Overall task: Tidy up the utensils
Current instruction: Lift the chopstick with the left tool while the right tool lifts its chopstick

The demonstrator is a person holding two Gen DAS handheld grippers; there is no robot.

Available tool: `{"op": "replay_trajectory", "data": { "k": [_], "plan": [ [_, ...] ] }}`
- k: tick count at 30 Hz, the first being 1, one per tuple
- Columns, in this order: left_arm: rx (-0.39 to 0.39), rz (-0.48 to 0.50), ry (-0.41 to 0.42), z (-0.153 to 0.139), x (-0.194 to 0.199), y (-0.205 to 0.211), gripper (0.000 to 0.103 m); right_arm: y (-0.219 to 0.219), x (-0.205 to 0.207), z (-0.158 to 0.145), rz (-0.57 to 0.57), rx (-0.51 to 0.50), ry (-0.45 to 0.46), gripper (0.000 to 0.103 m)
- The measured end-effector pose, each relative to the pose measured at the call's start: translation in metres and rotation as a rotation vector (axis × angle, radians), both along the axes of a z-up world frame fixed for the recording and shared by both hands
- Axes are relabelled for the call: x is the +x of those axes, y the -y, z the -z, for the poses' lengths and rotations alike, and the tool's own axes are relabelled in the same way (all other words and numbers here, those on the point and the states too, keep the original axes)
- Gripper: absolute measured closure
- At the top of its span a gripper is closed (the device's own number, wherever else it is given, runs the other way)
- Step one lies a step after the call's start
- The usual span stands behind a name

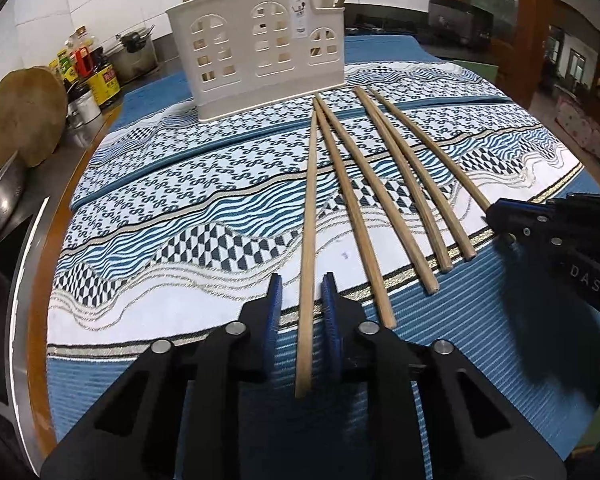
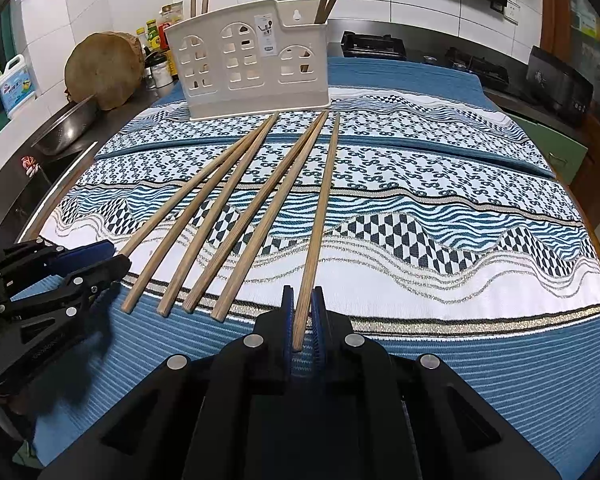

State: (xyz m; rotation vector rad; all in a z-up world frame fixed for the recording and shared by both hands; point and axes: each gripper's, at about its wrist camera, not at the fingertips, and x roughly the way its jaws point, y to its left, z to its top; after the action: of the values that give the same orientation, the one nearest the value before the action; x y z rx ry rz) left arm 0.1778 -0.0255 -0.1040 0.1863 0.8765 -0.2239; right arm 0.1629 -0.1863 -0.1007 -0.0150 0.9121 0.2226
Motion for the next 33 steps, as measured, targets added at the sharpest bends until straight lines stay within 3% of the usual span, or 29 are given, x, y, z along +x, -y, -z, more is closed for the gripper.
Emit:
{"op": "replay_trajectory", "data": {
  "k": [3, 9, 17, 25, 33],
  "plan": [
    [-0.002, 0.016, -0.003, -0.001, 0.0, 0.003, 0.097, 0.001, 0.0, -0.002, 0.003, 0.004, 0.002, 0.095],
    [-0.063, 0.0, 0.032, -0.02, -0.004, -0.004, 0.097, 0.009, -0.011, -0.022, 0.013, 0.011, 0.058, 0.095],
    [-0.163, -0.022, 0.147, -0.068, -0.007, -0.023, 0.097, 0.024, -0.014, -0.084, 0.009, 0.011, 0.199, 0.096],
    [-0.222, -0.048, 0.212, -0.094, 0.011, -0.035, 0.097, 0.031, 0.017, -0.137, -0.034, 0.031, 0.253, 0.096],
    [-0.284, -0.056, 0.205, -0.112, 0.033, -0.05, 0.097, 0.027, 0.049, -0.178, -0.092, 0.022, 0.275, 0.096]
  ]
}}
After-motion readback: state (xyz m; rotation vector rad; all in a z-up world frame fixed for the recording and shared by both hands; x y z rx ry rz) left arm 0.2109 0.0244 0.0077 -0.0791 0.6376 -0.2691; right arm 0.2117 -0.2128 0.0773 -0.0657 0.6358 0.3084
